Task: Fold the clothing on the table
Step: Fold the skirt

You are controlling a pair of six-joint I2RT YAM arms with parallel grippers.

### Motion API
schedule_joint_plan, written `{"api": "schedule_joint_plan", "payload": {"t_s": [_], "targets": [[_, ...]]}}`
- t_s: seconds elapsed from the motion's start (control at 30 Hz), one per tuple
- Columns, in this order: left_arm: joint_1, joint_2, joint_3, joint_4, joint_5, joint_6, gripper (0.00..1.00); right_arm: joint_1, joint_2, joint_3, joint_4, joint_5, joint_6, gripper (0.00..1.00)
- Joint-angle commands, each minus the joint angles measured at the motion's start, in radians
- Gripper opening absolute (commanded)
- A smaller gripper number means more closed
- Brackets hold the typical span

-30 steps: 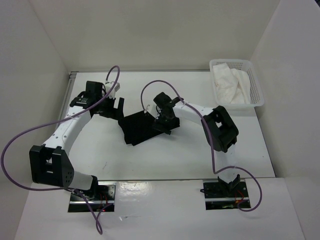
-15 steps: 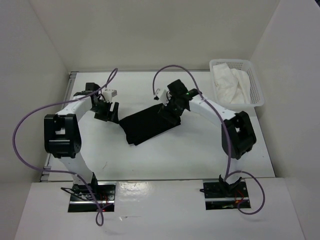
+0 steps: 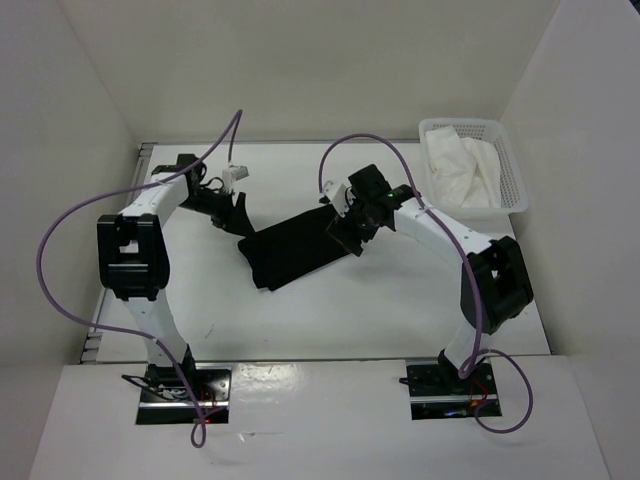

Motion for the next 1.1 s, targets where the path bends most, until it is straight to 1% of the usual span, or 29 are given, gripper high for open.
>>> {"api": "schedule_joint_plan", "payload": {"t_s": [0.0,0.03,0.13,0.2,0.23,0.27,0.37,0.53,0.77,0.9,1.07], "targets": [[-0.046,-0.047,0.052,-0.138,0.148,0.13,0.77,0.004,0.009,0.001,0.022,-0.024,0.022,0.99],[-0.055,-0.047,0.052,-0.152,0.148,0.144,0.81,0.004,0.009,0.001,0.022,-0.024,0.022,0.99],[-0.078,-0.009,0.072,-0.175,0.136,0.171,0.83,0.004,0.018,0.001,0.032,-0.024,0.022,0.99],[-0.078,0.058,0.095,-0.215,0.146,0.222,0.83,0.004,0.018,0.001,0.032,-0.033,0.022,0.99],[-0.078,0.084,0.128,-0.264,0.155,0.242,0.83,0.004,0.018,0.001,0.032,-0.033,0.022,0.99],[-0.078,0.136,0.147,-0.288,0.165,0.287,0.83,0.004,0.018,-0.008,0.032,-0.033,0.022,0.99],[-0.069,0.214,0.205,-0.364,0.189,0.351,0.83,0.004,0.018,-0.009,0.032,-0.033,0.022,0.99],[-0.069,0.273,0.214,-0.373,0.189,0.384,0.83,-0.005,0.018,-0.018,0.032,-0.033,0.031,0.99],[-0.069,0.293,0.176,-0.382,0.189,0.406,0.83,-0.005,0.037,-0.018,0.041,-0.043,0.031,0.99],[-0.049,0.318,0.155,-0.382,0.18,0.426,0.83,-0.005,0.046,-0.018,0.041,-0.043,0.031,0.99],[-0.016,0.396,0.145,-0.382,0.189,0.458,0.83,-0.005,0.055,-0.018,0.041,-0.043,0.031,0.99]]}}
